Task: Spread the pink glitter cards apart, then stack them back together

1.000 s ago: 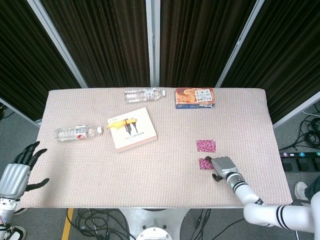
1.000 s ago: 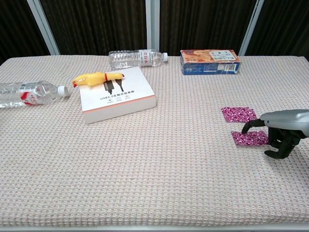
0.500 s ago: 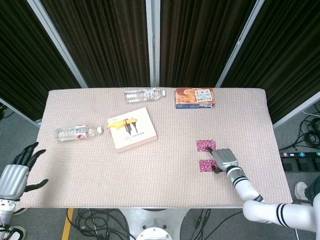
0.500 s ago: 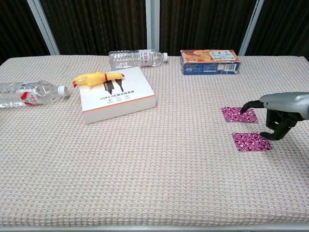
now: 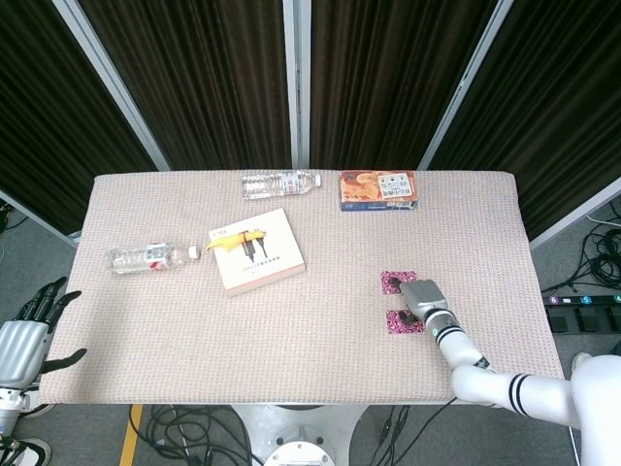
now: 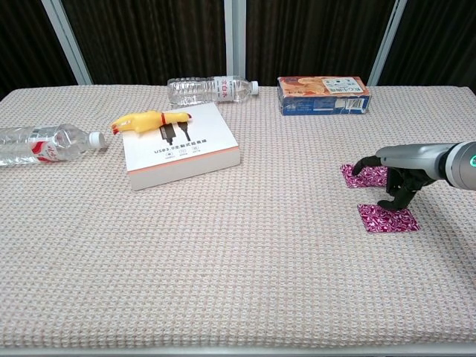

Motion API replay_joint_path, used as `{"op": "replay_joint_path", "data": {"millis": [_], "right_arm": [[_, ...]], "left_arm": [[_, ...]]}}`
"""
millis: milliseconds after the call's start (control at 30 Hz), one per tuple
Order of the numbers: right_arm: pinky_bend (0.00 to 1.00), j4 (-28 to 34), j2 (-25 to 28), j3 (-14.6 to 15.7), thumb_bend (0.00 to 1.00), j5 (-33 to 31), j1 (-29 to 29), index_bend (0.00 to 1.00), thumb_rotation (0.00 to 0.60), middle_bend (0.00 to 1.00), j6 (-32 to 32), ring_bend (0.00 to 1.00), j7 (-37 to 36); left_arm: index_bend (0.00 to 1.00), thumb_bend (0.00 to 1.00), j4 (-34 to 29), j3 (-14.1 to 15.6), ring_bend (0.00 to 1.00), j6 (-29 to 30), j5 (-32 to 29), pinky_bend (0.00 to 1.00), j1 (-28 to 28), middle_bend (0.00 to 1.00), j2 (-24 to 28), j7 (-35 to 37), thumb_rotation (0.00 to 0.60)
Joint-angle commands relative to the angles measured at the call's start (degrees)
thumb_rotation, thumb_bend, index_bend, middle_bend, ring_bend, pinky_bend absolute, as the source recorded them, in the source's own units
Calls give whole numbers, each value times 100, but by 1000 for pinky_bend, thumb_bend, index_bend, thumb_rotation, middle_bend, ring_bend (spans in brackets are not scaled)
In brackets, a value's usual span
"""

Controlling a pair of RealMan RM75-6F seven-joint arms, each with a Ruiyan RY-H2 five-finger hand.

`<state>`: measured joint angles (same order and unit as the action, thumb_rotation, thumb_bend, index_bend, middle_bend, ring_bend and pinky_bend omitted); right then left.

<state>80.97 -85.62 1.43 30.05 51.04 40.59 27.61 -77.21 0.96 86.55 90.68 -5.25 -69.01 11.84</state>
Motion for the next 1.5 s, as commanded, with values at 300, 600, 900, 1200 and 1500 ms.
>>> {"op": "replay_joint_path", "data": {"millis": [300,600,900,1200,1500], "right_arm": [[963,49,111,155,350,-172,6,117,563,907,25,953,44],[963,80,238,248,351,-111,-82,118,554,907,49,953,-30],[963,101,374,360,352,-3,-199,129,557,908,22,954,-112],[963,127,518,465,351,163,-319,133,558,909,5,954,-183],[963,137,689,524,350,432,-508,132,564,909,4,955,-358]], "left_arm": [[208,0,22,-7,88,-24,23,232,-26,143,-26,9,600],[208,0,12,-7,88,-37,11,232,-24,143,-21,-26,600],[208,0,-6,-8,88,-39,13,232,-25,143,-22,-61,600],[208,0,-65,-30,88,-69,24,232,-68,143,-18,-132,600],[208,0,-149,-39,88,-73,34,232,-88,143,4,-206,600]]}}
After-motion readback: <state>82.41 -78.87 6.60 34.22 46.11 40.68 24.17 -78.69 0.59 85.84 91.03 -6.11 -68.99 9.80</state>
